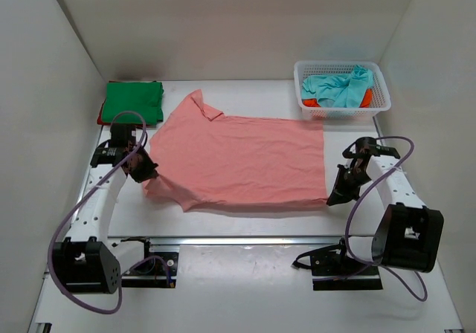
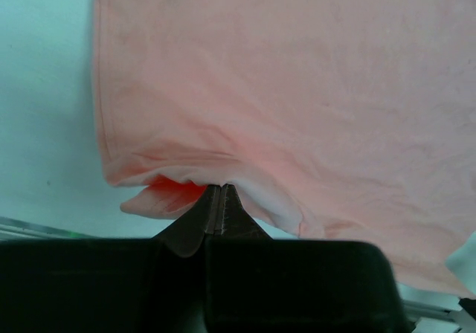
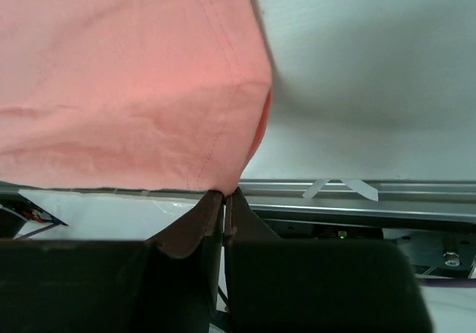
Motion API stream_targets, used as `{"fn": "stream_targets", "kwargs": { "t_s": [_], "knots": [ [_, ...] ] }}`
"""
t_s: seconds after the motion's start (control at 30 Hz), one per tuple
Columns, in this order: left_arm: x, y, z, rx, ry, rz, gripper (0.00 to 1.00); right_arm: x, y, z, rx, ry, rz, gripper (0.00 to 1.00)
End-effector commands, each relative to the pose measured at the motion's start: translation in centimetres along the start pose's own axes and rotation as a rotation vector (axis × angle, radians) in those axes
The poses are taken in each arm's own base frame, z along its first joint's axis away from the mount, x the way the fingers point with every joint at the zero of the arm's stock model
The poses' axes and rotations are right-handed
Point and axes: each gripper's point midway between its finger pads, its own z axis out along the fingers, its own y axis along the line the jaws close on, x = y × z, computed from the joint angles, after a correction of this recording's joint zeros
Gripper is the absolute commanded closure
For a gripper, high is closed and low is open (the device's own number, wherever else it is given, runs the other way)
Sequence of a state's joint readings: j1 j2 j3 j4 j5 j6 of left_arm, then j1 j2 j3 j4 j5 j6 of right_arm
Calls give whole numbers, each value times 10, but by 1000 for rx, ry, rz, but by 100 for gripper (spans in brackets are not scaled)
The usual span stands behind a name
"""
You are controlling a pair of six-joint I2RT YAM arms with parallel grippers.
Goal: Fold and stack the t-shirts
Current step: Fold the flattened tshirt in 1/3 of the way
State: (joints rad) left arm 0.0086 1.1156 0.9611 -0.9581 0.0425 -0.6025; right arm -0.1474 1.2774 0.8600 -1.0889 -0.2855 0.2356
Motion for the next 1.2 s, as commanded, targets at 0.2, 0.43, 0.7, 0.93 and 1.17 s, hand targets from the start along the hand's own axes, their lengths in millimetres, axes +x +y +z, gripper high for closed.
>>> {"fn": "stream_targets", "kwargs": {
  "t_s": [0.2,0.43,0.7,0.93,1.17],
  "knots": [
    [-52,-35,6,64,-64,-19,100,-46,12,5,-35,-75,-15,100],
    [-72,-46,20,66,-48,-41,100,-68,15,9,-32,-66,1,100],
    [-76,-50,38,56,-7,-46,100,-86,14,20,-23,-47,-2,100],
    [-87,-55,51,50,-1,-51,100,-95,16,26,-20,-50,-17,100],
    [-102,-67,65,56,3,-44,100,-94,12,37,-15,-37,1,99]
  ]
}}
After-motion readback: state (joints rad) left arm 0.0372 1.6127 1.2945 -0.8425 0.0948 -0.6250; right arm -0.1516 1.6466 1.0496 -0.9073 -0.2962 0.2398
